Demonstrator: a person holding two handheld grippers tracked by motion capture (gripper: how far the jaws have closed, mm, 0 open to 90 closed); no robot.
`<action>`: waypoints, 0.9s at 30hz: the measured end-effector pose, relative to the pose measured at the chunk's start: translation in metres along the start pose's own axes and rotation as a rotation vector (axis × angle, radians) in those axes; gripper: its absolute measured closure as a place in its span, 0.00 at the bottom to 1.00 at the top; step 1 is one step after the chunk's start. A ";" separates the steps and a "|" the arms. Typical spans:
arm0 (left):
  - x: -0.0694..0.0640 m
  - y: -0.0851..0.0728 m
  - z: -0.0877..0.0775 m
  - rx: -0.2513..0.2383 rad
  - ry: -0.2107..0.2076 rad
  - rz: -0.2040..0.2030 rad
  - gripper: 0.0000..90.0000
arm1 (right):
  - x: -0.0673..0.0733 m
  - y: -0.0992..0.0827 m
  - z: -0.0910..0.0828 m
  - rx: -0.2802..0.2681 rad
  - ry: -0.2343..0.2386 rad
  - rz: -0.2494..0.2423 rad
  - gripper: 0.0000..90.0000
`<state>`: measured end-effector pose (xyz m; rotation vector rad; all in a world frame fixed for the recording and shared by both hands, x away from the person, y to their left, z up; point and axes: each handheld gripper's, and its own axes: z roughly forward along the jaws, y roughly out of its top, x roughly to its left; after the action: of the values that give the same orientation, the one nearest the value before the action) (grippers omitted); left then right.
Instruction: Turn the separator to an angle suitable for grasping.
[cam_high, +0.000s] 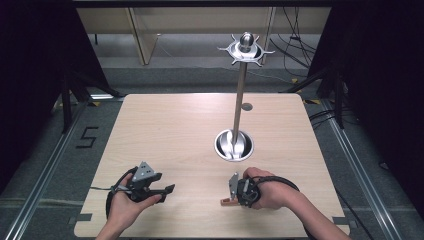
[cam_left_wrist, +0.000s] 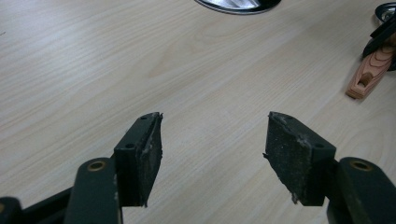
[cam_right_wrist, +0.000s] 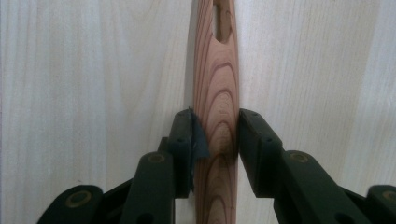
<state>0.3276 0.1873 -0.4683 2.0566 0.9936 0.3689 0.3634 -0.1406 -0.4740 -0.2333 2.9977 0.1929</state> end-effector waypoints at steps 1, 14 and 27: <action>0.000 0.000 0.000 0.001 -0.001 0.001 0.40 | 0.001 0.000 0.000 0.002 0.003 0.025 0.76; -0.001 0.000 0.001 -0.003 -0.005 0.000 0.40 | -0.001 0.001 0.000 0.035 0.029 0.095 0.71; -0.001 0.000 0.001 0.002 -0.005 0.000 0.40 | -0.003 0.006 0.001 0.027 0.043 0.115 0.76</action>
<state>0.3271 0.1863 -0.4689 2.0584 0.9914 0.3630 0.3654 -0.1337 -0.4741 -0.0637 3.0559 0.1608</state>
